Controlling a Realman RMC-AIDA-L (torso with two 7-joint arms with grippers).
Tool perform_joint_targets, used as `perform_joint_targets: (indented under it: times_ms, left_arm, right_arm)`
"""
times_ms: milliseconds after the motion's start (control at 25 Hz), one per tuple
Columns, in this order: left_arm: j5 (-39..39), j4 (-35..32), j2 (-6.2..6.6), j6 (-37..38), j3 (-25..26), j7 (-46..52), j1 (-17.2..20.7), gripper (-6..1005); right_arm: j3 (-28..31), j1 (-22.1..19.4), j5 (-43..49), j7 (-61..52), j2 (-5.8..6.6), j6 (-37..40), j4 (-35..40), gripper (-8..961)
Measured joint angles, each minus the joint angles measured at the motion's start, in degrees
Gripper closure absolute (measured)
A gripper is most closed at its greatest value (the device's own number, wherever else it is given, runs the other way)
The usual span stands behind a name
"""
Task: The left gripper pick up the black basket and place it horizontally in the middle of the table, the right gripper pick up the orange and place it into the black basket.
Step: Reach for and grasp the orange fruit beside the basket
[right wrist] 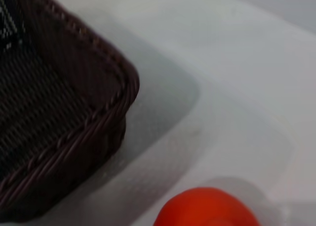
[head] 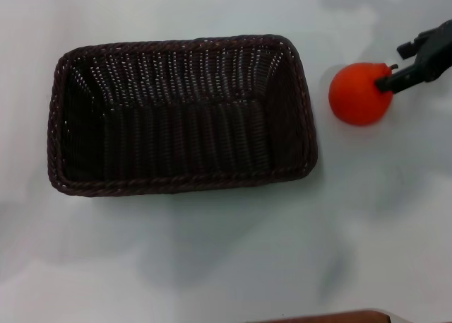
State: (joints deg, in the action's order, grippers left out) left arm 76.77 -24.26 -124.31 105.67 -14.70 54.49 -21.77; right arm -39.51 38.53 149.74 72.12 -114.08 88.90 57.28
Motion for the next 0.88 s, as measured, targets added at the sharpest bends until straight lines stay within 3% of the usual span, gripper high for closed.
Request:
perform_joint_targets:
  times_ms: [240, 520, 880]
  left_arm:
    - [-0.04, 0.80, 0.03, -0.03, 0.02, 0.00, -0.02, 337]
    - [0.03, 0.81, 0.03, -0.02, 0.02, 0.13, 0.07, 337]
    - [-0.31, 0.80, 0.10, 0.06, 0.09, 1.35, -0.42, 336]
  right_arm:
    - [-1.52, -0.25, 1.68, 0.05, -2.27, -2.17, 0.17, 46]
    - [-3.33, -0.53, 1.70, -0.20, -3.10, -4.27, -0.05, 52]
    - [-3.38, -0.33, 1.17, 0.01, -3.22, -4.11, 0.12, 436]
